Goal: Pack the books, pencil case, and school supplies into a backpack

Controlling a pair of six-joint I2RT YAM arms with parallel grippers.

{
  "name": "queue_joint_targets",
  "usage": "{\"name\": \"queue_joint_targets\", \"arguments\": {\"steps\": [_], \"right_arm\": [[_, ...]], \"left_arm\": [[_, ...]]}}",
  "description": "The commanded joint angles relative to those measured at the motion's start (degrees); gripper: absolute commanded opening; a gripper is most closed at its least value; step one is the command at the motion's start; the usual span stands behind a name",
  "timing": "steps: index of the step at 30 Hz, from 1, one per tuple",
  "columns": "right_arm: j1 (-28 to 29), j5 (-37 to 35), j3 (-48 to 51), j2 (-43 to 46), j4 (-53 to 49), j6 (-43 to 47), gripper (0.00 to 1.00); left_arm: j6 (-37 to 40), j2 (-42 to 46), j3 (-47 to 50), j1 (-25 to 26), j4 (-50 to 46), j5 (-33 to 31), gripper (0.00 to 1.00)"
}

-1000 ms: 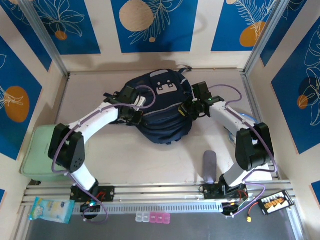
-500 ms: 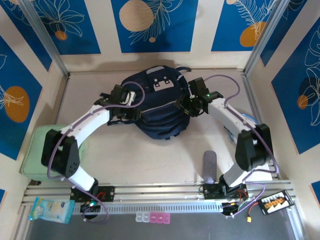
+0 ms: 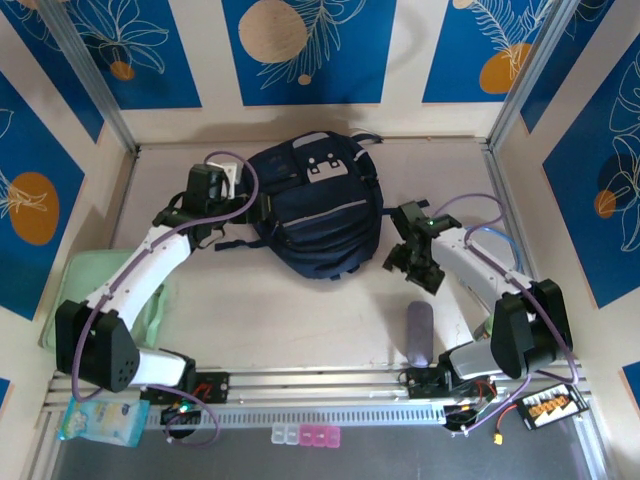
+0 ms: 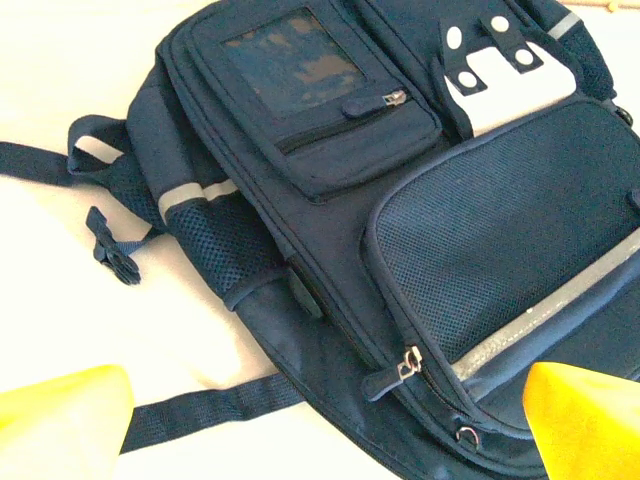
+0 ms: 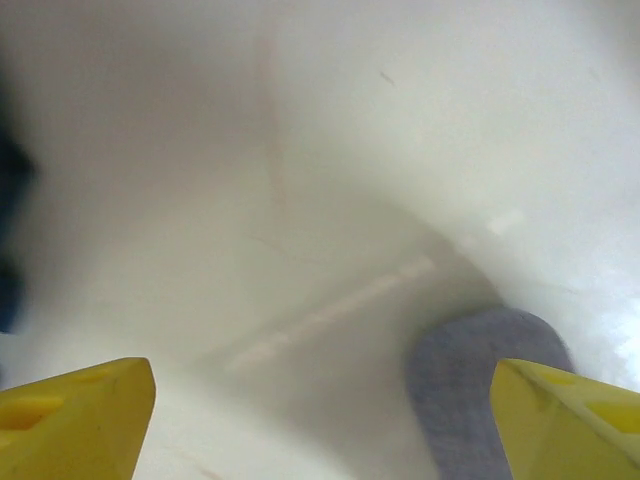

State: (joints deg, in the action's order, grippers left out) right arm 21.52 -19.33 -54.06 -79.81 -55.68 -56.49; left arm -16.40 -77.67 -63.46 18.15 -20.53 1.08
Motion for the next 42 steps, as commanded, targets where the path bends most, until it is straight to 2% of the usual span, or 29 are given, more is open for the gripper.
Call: {"name": "queue_joint_targets", "arguments": {"steps": [1,11,18,21,26,28,34,42], "right_arm": [[0.3,-1.9,3.0,0.6,-5.5,-7.2,0.9],[1.8,-0.2,11.4,-0.1,-5.4,-12.8,0.95],[2.1,6.5,12.4,-2.1,1.6,-5.9,0.96],[2.4,6.9,12.1,-3.3,2.7,-5.3,0.89],[3.1,5.1,11.8,-4.1,2.9,-4.5,0.65],[3.3,4.7,11.9,-4.0,3.1,-4.3,0.59],[0.6,4.5,9.8,-3.9,6.8,-1.5,0.57],[-5.7,2.3,3.9,-8.7,12.9,6.4,0.57]], "left_arm": [[0.7,-0.5,0.5,-1.2,2.2,-0.8,1.0],[1.1,-2.6,-0.2,-1.7,1.6,0.7,1.0],[1.6,-2.5,0.0,-1.8,1.3,0.8,1.0],[1.7,-2.3,0.0,-1.8,1.2,0.7,1.0],[1.7,-2.3,0.3,-1.8,1.0,1.0,1.0],[1.5,-2.4,0.4,-1.8,1.1,1.4,1.0],[1.4,-2.9,-0.1,-1.7,0.9,2.2,1.0],[1.1,-2.9,-0.1,-1.7,0.3,3.0,1.0]]}}
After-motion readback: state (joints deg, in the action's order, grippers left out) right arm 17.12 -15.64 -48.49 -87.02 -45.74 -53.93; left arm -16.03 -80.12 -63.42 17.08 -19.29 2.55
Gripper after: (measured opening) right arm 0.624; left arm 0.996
